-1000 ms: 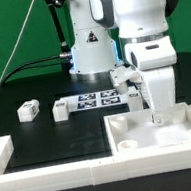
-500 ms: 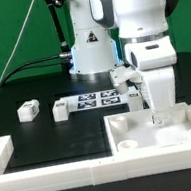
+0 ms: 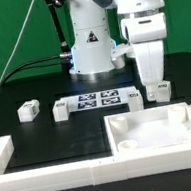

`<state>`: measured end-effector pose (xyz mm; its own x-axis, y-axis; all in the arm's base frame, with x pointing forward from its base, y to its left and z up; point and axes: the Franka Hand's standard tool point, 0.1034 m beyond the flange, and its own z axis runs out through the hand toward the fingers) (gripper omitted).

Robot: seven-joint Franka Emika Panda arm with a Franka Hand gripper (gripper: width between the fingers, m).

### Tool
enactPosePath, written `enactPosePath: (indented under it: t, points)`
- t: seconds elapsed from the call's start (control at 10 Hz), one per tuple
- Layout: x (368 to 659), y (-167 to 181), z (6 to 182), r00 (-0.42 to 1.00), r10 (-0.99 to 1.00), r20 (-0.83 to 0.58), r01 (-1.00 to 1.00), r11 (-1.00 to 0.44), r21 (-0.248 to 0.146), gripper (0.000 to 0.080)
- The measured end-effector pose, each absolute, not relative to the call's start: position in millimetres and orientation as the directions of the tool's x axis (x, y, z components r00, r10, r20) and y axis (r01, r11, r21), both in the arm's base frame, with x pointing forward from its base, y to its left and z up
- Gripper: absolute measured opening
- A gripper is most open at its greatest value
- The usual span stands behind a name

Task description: Assemble one leg

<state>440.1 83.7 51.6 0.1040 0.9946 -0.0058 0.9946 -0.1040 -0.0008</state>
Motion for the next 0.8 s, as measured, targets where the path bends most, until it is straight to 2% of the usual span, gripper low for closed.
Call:
enactPosePath:
  t: [0.2,0.5,0.8]
  points:
    - [414.8,81.2,56.3,0.15,0.989,-0.019,0.989,-0.15,-0.013,0.0648]
    - [417.7,80.7,54.9,0.174,0.985,-0.017,0.985,-0.174,-0.014,0.0648]
    - [417.5,81.5,54.6,0.444,0.896,-0.017,0.896,-0.445,-0.013,0.0648]
